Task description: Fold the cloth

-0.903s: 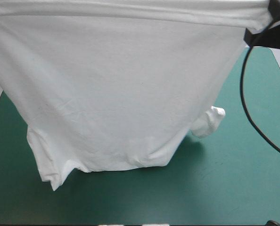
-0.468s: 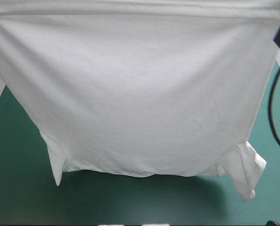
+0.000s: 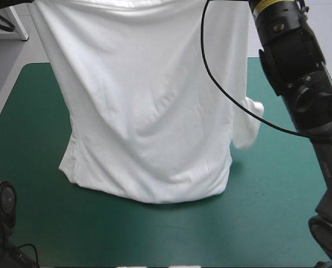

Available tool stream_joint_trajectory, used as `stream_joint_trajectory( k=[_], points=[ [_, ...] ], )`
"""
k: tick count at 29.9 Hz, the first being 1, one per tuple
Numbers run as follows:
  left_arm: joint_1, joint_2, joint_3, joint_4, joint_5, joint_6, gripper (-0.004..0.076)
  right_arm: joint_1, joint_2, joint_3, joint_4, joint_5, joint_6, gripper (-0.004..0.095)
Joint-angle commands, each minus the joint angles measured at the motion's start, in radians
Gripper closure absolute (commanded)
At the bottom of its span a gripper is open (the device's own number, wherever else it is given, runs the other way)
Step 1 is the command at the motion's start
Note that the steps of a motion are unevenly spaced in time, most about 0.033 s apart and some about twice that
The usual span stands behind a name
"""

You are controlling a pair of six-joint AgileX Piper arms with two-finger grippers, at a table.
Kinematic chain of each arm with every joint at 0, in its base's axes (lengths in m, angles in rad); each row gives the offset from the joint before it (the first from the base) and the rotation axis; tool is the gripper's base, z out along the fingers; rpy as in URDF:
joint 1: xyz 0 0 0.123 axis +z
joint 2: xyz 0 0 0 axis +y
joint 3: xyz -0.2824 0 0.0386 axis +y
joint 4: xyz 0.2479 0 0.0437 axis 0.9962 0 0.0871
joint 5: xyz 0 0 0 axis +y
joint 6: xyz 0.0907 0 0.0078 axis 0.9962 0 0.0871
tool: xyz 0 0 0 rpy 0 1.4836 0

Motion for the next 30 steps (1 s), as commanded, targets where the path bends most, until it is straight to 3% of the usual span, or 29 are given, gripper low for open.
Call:
stream_joint_trajectory(
  k=[1, 7, 13, 15, 19, 22, 25, 30],
  points=[
    [-0.001, -0.018, -0.162, -0.008, -0.100, 0.004, 0.0734, 0.000, -0.027, -0.115, -0.153, -0.183, 0.113, 0.0926],
    [-0.001, -0.018, -0.261, 0.055, -0.085, 0.004, 0.0734, 0.000, -0.025, -0.214, -0.153, -0.109, 0.069, 0.0926],
    [-0.001, 0.026, -0.224, 0.038, 0.045, 0.006, 0.0734, -0.012, 0.007, -0.188, -0.138, 0.188, 0.006, 0.0926],
    [-0.001, 0.052, -0.181, 0.017, 0.116, 0.006, 0.0734, -0.045, 0.032, -0.167, -0.059, 0.303, -0.043, 0.0926],
    [-0.008, 0.127, -0.059, 0.002, 0.234, 0.006, 0.0734, -0.151, 0.111, -0.087, 0.245, 0.494, -0.126, 0.0926],
    [-0.011, 0.191, 0.034, 0.006, 0.314, 0.006, 0.0734, -0.196, 0.159, 0.019, 0.391, 0.518, -0.135, 0.0926],
    [-0.015, 0.234, 0.170, -0.001, 0.368, 0.009, 0.0734, -0.197, 0.168, 0.141, 0.427, 0.521, -0.119, 0.0926],
    [-0.018, 0.198, 0.462, -0.001, 0.365, 0.041, 0.0734, -0.179, 0.120, 0.378, 0.496, 0.512, -0.099, 0.0926]
  ],
)
